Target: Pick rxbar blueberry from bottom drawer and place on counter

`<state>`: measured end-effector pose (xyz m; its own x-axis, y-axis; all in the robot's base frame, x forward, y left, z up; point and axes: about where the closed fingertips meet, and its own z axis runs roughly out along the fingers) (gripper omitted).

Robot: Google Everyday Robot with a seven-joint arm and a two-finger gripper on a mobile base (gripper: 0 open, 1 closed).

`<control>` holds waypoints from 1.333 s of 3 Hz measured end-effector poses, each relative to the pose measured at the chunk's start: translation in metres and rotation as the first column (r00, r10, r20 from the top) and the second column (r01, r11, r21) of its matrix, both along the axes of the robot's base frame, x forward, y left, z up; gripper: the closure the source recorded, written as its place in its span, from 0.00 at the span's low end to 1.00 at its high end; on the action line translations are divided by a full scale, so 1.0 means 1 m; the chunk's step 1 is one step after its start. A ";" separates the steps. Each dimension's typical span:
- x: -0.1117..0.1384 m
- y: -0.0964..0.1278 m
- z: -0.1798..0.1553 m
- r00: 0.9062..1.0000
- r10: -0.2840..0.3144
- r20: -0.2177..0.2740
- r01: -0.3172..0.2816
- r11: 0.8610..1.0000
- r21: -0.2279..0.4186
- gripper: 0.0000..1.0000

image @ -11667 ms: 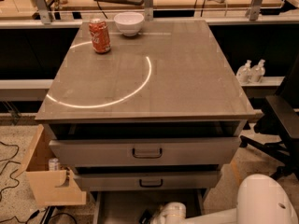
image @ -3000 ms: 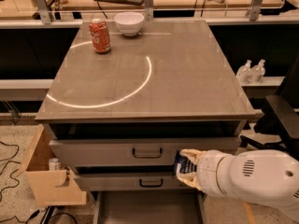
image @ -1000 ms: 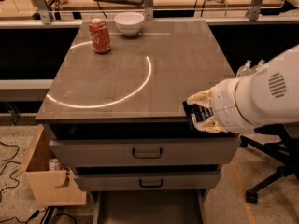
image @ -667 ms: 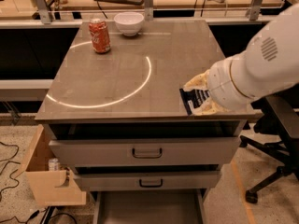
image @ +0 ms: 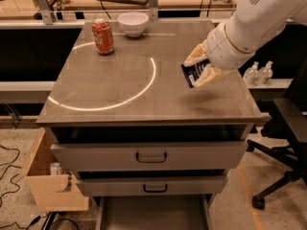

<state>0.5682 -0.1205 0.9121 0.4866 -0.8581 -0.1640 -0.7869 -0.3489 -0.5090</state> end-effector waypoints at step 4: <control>0.086 -0.032 -0.007 0.996 -0.074 -0.051 0.072 0.996 -0.047 0.82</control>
Offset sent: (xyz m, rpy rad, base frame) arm 0.1025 -0.0611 -0.0114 -0.0049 0.1927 -0.5482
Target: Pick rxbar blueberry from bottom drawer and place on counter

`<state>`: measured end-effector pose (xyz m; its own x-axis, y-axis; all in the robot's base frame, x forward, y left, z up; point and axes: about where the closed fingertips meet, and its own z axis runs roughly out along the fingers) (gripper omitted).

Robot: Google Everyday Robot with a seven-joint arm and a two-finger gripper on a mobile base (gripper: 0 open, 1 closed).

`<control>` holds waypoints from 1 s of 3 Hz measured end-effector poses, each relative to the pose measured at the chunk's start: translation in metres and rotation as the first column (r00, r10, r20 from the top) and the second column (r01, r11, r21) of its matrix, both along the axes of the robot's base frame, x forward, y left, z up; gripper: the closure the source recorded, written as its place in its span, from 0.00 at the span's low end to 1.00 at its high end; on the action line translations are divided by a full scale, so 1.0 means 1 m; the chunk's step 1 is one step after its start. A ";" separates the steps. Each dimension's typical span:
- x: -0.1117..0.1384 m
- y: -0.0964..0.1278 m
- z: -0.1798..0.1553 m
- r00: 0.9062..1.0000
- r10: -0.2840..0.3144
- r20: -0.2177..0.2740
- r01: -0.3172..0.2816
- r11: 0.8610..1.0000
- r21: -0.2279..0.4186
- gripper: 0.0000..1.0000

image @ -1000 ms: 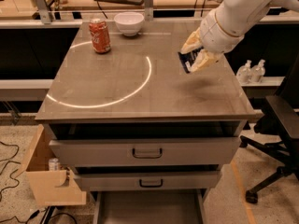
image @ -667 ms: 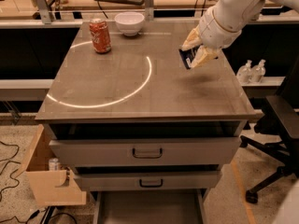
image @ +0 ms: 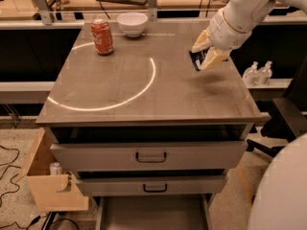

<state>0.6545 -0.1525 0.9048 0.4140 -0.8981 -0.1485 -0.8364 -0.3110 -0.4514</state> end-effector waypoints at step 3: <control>-0.003 0.022 0.003 0.995 0.097 0.018 -0.097 0.994 0.041 0.12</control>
Offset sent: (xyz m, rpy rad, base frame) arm -0.0012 0.0076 0.0010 0.0145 -0.0055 0.0356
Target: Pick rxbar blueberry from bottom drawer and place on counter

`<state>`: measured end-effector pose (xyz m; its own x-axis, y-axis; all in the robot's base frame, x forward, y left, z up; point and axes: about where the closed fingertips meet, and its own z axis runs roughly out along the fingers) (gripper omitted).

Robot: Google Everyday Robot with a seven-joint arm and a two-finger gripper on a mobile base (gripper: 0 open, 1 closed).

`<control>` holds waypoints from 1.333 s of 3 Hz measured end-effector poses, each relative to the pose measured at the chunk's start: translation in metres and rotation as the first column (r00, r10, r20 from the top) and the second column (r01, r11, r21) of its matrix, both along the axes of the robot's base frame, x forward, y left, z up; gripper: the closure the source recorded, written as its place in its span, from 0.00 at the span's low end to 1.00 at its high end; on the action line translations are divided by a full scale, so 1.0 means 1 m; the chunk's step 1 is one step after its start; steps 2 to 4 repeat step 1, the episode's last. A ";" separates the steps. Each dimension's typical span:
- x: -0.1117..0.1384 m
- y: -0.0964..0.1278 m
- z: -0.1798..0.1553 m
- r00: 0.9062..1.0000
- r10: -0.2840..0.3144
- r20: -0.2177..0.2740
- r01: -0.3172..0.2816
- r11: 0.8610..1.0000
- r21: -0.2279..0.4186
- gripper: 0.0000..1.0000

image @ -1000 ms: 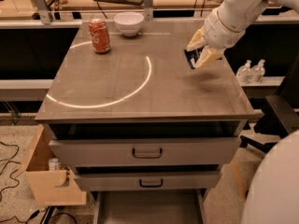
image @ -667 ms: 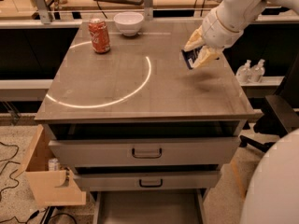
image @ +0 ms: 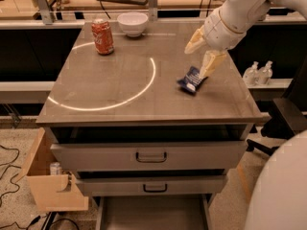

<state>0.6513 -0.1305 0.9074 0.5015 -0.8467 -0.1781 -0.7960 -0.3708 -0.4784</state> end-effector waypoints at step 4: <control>-0.001 0.006 0.001 1.000 0.026 0.004 -0.026 1.000 0.012 0.00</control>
Offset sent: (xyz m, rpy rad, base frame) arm 0.0000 0.0000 0.0000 0.0000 0.0000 0.0000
